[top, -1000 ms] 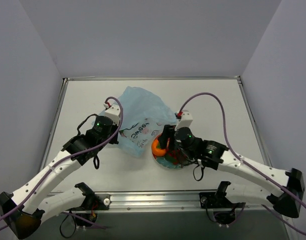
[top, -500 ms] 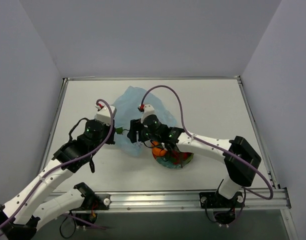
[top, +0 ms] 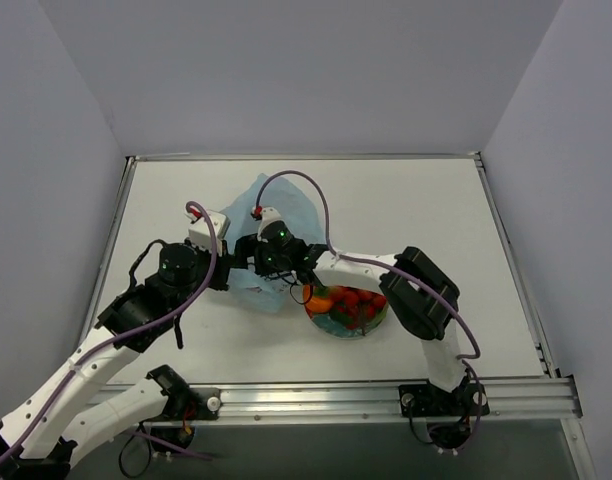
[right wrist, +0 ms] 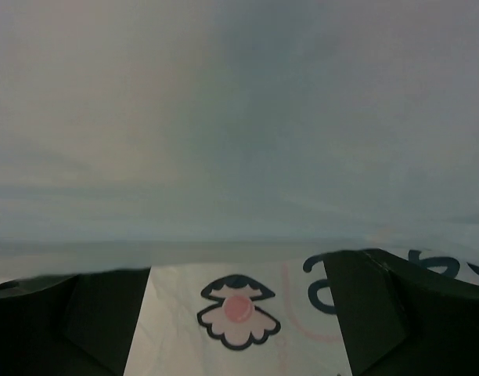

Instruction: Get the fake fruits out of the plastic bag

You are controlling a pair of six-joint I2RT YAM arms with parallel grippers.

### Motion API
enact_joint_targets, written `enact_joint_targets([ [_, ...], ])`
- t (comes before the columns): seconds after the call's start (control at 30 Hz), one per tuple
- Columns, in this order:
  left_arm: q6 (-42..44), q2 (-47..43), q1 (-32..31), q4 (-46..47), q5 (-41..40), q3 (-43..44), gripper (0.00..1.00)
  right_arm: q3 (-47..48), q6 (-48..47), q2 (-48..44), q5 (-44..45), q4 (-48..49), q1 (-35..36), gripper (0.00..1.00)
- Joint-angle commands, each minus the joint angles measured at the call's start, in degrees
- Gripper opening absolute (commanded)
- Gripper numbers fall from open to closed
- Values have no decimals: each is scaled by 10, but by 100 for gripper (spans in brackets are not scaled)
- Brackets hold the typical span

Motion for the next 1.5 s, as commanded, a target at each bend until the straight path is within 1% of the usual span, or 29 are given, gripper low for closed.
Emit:
enact_joint_targets([
  [0.0,9,-2,-5,23,17,8,2,44,-6,20,-13,31,-2,82],
  [0.3,6,9,-5,25,37,8,2,125,-11,99,-21,20,0,84],
  [0.47,2,24,-4,24,46,11,2,144,-13,125,-36,28,3,86],
  [0.7,2,21,-5,28,52,8,2,165,-12,152,-52,38,9,88],
  [0.9,3,23,-4,25,52,11,2,204,-11,186,-46,10,20,89],
  [1.0,3,20,-4,24,51,10,2,215,-11,198,-45,0,24,87],
  [1.03,3,20,-4,24,50,10,2,216,-11,199,-44,0,24,86],
  [1.1,3,19,-4,23,47,11,2,219,-11,202,-43,-3,24,77],
  [1.17,3,19,-4,20,45,11,2,222,-11,202,-40,-14,24,71],
  [1.23,3,20,-4,18,39,11,2,217,-12,199,-39,-17,24,67],
  [1.27,2,21,-4,14,36,12,2,216,-13,193,-39,-17,24,63],
  [1.33,2,22,-4,12,25,14,2,204,-15,184,-38,-18,24,59],
  [1.47,-5,20,-4,2,-11,12,2,174,-20,135,-37,-15,25,52],
])
